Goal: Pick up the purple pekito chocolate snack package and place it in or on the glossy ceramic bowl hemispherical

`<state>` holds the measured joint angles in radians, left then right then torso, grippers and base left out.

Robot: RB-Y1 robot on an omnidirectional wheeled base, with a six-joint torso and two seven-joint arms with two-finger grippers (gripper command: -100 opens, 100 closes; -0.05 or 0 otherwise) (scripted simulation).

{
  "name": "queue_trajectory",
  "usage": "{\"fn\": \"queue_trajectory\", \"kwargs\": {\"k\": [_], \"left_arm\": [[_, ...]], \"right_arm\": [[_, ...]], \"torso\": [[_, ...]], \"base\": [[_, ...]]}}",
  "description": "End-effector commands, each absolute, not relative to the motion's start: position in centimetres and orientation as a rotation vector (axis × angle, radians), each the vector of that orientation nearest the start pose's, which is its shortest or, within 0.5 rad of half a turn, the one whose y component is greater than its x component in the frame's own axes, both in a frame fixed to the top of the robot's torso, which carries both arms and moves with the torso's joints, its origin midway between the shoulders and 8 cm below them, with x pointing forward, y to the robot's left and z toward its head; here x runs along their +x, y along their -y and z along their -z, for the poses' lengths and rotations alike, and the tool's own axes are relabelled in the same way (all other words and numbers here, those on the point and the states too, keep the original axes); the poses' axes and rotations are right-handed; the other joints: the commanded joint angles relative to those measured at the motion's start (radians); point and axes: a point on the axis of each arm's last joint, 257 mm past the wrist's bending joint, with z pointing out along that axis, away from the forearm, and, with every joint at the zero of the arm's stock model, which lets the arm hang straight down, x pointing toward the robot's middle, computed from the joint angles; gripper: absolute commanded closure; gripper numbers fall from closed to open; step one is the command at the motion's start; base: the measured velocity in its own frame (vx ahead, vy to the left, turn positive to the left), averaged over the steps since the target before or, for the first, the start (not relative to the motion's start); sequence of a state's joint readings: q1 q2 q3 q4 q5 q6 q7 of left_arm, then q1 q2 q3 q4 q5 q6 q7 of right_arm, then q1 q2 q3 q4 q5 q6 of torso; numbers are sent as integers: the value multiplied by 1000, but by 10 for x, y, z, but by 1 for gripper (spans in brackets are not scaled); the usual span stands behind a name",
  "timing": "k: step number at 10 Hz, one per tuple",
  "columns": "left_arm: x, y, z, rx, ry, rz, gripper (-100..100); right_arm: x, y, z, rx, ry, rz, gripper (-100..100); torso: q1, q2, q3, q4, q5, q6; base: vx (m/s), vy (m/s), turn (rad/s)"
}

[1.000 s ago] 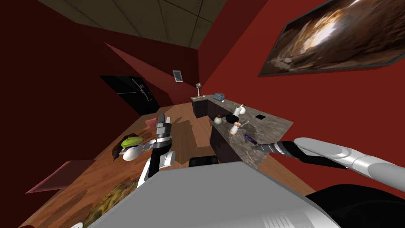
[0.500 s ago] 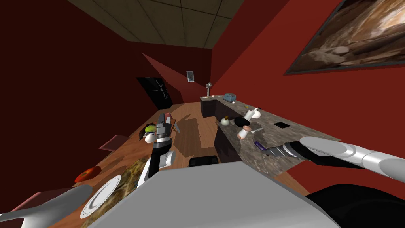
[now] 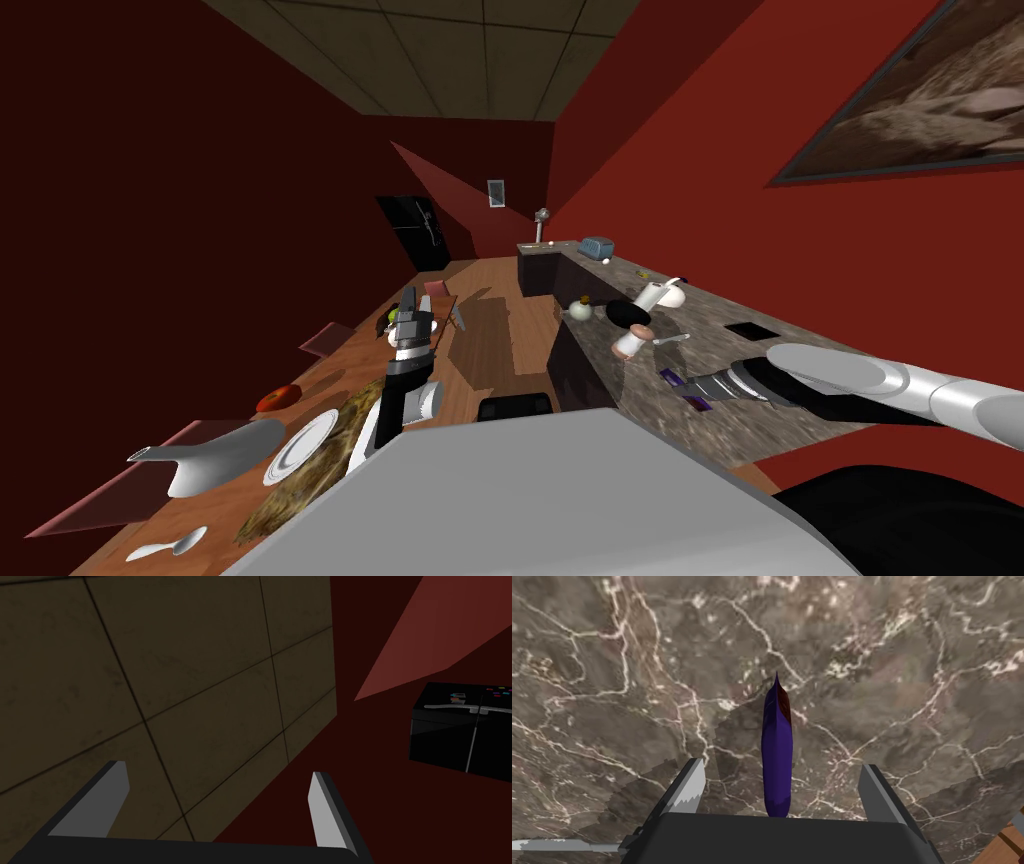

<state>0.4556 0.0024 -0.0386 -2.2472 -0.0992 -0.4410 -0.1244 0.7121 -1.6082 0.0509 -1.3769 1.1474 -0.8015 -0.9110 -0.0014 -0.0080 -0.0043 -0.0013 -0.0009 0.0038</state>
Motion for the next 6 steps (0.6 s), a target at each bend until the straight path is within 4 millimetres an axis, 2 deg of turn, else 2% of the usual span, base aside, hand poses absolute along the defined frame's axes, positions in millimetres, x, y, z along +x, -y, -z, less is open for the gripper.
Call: {"fn": "queue_trajectory", "kwargs": {"k": [1, 2, 3, 4, 6], "left_arm": [[367, -253, -12, -586, -738, 1166, 0], [367, -253, -12, -586, -738, 1166, 0], [367, -253, -12, -586, -738, 1166, 0], [367, -253, -12, -586, -738, 1165, 0], [367, -253, -12, -586, -738, 1166, 0]], "right_arm": [[154, 625, 327, -31, -2998, -27, -100], [148, 627, 334, -17, -2994, -25, -100], [151, 628, 329, -22, -2998, -28, -100], [151, 629, 329, -24, -2997, -26, 100], [151, 629, 329, -26, -2997, -24, 100]], "torso": [[0, 0, 0, 0, 0, 0], [0, 0, 0, 0, 0, 0], [0, 0, 0, 0, 0, 0], [0, 0, 0, 0, 0, 0], [0, 0, 0, 0, -1, 0]], "base": [[-5, 9, 113], [-10, 11, 132], [-4, 3, 19], [0, 0, 0], [0, 0, 0]]}}
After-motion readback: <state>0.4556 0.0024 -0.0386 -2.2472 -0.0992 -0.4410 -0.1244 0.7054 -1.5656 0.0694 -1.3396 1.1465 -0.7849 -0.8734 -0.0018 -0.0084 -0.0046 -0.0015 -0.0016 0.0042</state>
